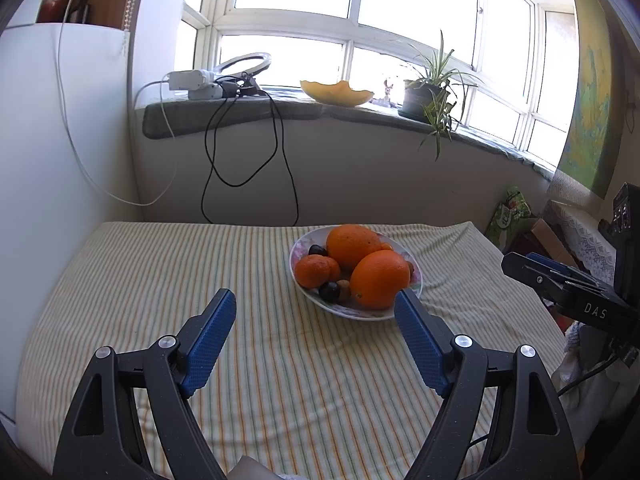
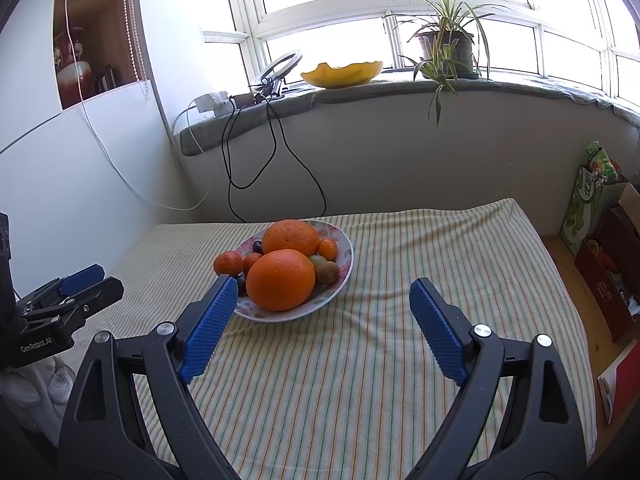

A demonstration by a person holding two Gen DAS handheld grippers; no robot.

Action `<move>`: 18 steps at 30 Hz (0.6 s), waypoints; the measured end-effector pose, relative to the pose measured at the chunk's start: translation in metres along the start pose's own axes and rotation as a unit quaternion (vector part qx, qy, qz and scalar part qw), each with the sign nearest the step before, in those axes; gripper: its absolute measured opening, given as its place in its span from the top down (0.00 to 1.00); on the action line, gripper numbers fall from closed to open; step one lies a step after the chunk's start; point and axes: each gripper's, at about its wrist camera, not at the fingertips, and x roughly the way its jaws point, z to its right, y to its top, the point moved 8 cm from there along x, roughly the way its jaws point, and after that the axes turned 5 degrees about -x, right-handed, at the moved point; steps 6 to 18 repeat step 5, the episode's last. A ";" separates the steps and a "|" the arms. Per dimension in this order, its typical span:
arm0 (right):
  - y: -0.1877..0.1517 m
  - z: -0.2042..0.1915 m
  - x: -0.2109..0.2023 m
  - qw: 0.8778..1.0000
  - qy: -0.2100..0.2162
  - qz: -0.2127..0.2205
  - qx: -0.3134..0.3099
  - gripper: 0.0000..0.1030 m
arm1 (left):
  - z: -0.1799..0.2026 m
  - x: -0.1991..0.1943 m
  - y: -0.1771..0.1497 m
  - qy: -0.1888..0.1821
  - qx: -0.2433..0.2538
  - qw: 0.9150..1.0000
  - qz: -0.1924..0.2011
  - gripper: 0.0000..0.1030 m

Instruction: Organize fruits

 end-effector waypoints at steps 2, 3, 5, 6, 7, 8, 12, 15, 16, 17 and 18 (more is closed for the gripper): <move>-0.002 0.000 0.001 1.000 0.000 -0.001 0.001 0.12 | -0.001 -0.001 0.000 -0.002 0.000 1.000 0.003 0.21; -0.002 0.000 0.002 1.000 0.001 -0.002 0.002 0.12 | -0.001 -0.001 0.001 -0.001 0.001 1.000 0.004 0.21; -0.003 0.000 0.002 1.000 0.000 -0.003 0.003 0.12 | -0.001 0.000 0.001 0.001 0.002 1.000 0.004 0.21; -0.003 0.000 0.002 1.000 0.000 -0.003 0.003 0.12 | -0.001 0.000 0.001 0.001 0.002 1.000 0.004 0.21; -0.003 0.000 0.002 1.000 0.000 -0.003 0.003 0.12 | -0.001 0.000 0.001 0.001 0.002 1.000 0.004 0.21; -0.003 0.000 0.002 1.000 0.000 -0.003 0.003 0.12 | -0.001 0.000 0.001 0.001 0.002 1.000 0.004 0.21; -0.003 0.000 0.002 1.000 0.000 -0.003 0.003 0.12 | -0.001 0.000 0.001 0.001 0.002 1.000 0.004 0.21; -0.003 0.000 0.002 1.000 0.000 -0.003 0.003 0.12 | -0.001 0.000 0.001 0.001 0.002 1.000 0.004 0.21; -0.003 0.000 0.002 1.000 0.000 -0.003 0.003 0.12 | -0.001 0.000 0.001 0.001 0.002 1.000 0.004 0.21; -0.003 0.000 0.002 1.000 0.000 -0.003 0.003 0.12 | -0.001 0.000 0.001 0.001 0.002 1.000 0.004 0.21; -0.003 0.000 0.002 1.000 0.000 -0.003 0.003 0.12 | -0.001 0.000 0.001 0.001 0.002 1.000 0.004 0.21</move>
